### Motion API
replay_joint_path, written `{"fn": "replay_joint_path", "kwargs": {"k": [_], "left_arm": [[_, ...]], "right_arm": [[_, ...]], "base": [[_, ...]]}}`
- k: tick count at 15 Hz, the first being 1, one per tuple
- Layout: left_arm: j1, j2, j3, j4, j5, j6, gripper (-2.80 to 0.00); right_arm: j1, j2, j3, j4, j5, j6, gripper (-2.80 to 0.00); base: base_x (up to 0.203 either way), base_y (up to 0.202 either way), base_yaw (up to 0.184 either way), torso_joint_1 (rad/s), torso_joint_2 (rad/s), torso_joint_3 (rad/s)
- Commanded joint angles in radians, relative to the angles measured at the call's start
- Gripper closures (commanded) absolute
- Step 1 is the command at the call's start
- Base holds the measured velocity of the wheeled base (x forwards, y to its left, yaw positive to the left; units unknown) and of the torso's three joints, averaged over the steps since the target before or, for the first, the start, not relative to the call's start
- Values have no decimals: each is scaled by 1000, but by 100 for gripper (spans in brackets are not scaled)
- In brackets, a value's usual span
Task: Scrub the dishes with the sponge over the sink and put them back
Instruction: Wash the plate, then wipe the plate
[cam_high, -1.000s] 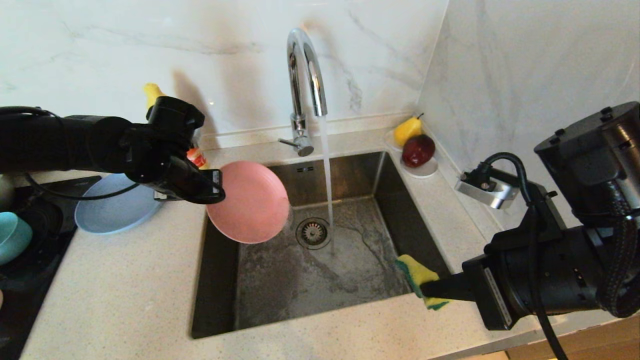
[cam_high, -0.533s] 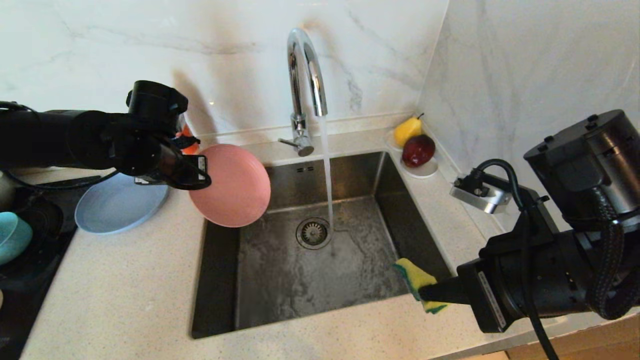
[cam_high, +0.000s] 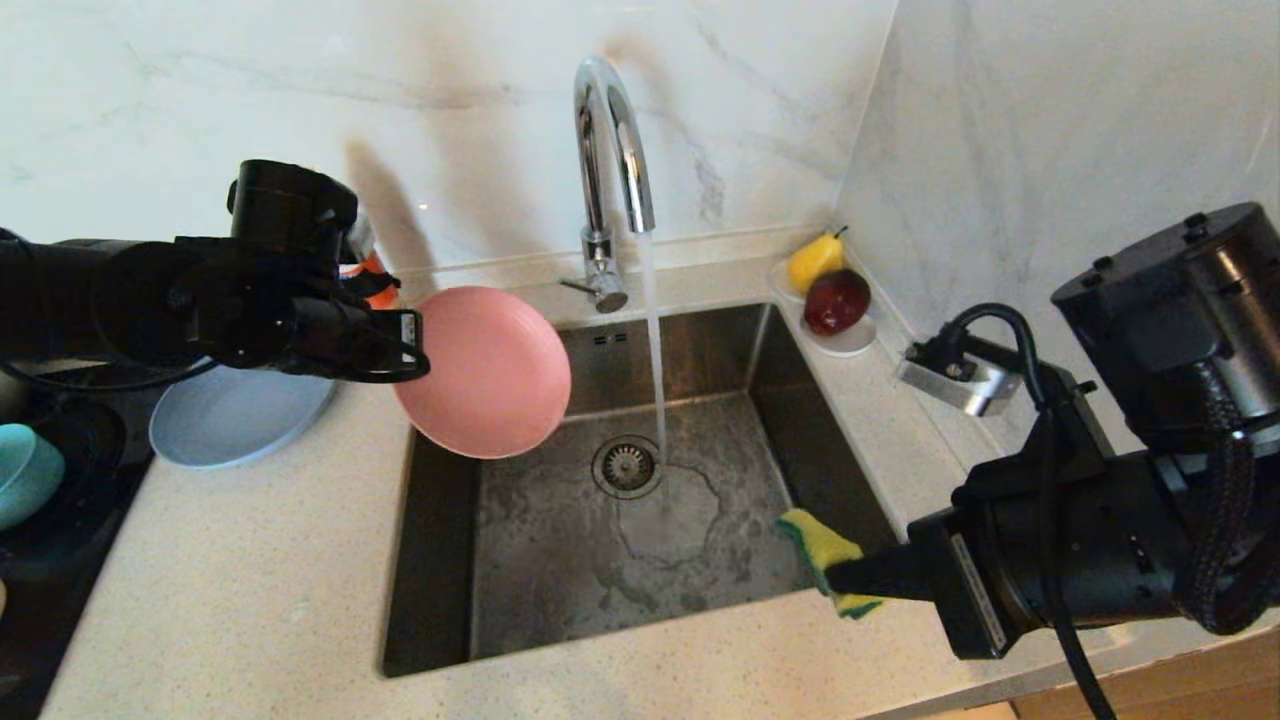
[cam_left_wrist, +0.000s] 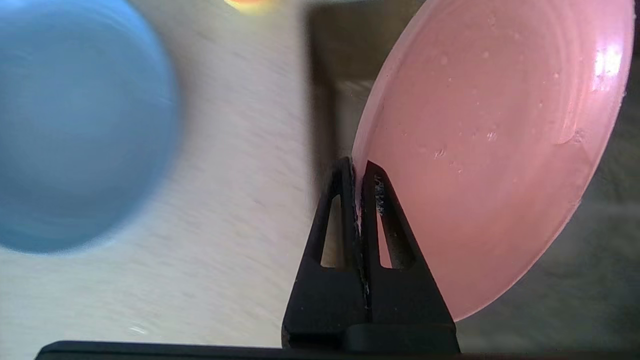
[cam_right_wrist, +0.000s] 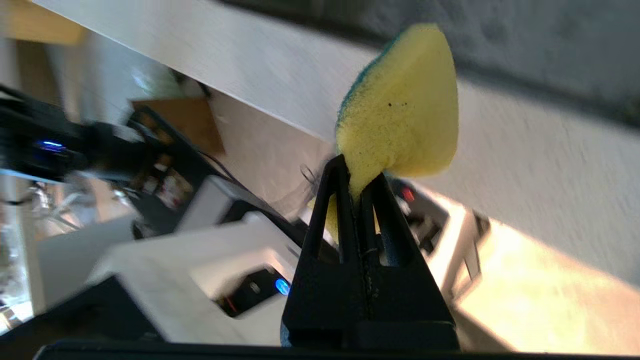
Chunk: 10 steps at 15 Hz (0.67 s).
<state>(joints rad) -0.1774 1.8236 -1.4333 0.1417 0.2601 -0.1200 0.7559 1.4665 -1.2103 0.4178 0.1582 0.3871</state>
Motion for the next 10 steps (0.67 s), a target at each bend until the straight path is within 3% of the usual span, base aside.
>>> {"fn": "replay_joint_path", "kwargs": {"k": [1,5,8,10], "left_arm": [[-10,-59,44,5,-65,-21,0],[-20,-159,221,8,-202,1,0],[-26,-256,359,-6,-294,98,0],[-74,-292,387,-13,-312,91,0]], "right_arm": [[26,-8,-31,-16,11,3,0],[112,10,-116,-4,28,6,0],[155,6,-155,24,118,36,0],[168,12,-165,27,167,73,0]], "base": [[0,0,0,0,0,0],[0,0,0,0,0,0],[0,0,0,0,0,0],[0,0,0,0,0,0]]}}
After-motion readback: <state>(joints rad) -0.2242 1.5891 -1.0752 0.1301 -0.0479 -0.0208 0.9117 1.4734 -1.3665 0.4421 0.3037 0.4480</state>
